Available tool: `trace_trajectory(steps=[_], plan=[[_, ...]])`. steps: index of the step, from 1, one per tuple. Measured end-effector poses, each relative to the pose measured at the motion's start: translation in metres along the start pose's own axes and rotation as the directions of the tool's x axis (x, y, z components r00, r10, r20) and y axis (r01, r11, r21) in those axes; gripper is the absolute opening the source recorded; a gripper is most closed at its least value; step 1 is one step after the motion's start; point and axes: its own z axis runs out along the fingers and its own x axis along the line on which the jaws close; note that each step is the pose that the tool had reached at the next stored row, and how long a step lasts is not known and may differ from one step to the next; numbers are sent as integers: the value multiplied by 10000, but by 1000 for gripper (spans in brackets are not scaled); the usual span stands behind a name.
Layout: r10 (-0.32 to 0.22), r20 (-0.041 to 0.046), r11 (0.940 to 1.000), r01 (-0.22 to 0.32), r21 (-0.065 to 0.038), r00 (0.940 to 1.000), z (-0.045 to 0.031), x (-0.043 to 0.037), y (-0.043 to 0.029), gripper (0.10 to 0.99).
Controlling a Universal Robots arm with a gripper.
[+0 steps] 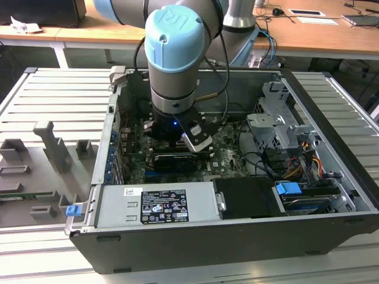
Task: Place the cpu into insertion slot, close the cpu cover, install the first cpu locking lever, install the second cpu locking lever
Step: 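Install the second cpu locking lever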
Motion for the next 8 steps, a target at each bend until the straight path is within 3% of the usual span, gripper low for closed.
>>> trace_trajectory(steps=[3,8], plan=[[-1,11,9999,1,-143,10000,15,49,-23,106],[0,23,9997,0,-245,10000,58,67,-49,106]])
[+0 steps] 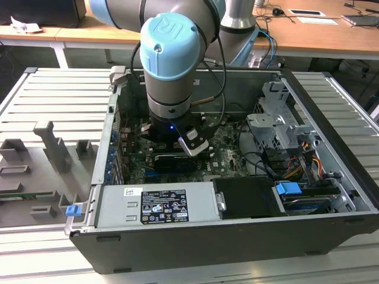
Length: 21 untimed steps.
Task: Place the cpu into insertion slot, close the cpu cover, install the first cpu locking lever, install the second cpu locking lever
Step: 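Install the second cpu locking lever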
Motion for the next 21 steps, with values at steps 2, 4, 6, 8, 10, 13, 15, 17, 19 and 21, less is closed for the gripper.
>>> trace_trajectory(steps=[2,4,6,8,10,13,15,17,19,21], plan=[[-1,4,10000,1,-60,10000,9,5,-6,106],[5,14,9999,-5,-163,10000,26,11,-14,106],[6,20,9997,-5,-235,10000,51,15,-24,106],[8,26,9994,-7,-352,10000,61,19,-28,106],[11,33,9990,-9,-443,10000,69,20,-31,106],[12,39,9986,-10,-533,10000,92,29,-37,106],[15,44,9983,-12,-587,10000,108,36,-42,106],[16,45,9981,-13,-621,10000,121,49,-47,106],[16,47,9981,-13,-624,10000,119,49,-46,106],[16,47,9982,-13,-607,10000,104,52,-40,106]])
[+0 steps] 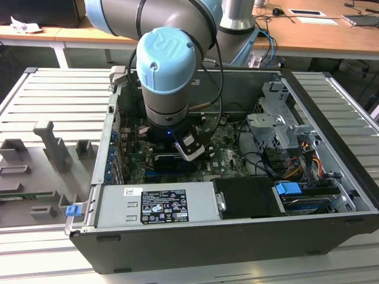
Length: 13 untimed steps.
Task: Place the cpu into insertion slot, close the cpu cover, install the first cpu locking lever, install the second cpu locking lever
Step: 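Install the second cpu locking lever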
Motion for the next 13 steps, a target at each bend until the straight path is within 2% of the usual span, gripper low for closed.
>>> trace_trajectory(steps=[3,5,13], plan=[[-2,-8,10000,2,79,10000,-17,0,5,106],[-3,-7,10000,3,79,10000,-93,-1,35,106],[-2,-8,10000,2,81,10000,-164,0,62,106]])
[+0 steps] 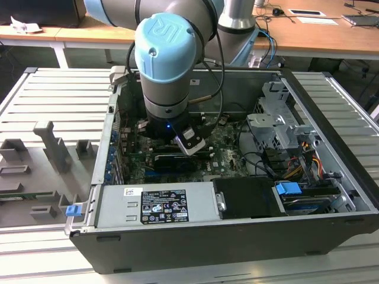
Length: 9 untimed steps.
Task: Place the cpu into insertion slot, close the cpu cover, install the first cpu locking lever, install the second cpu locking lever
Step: 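Install the second cpu locking lever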
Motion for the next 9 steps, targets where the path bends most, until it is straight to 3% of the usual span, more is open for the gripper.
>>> trace_trajectory(steps=[9], plan=[[-1,1,10000,1,-2,10000,-89,-5,34,106]])
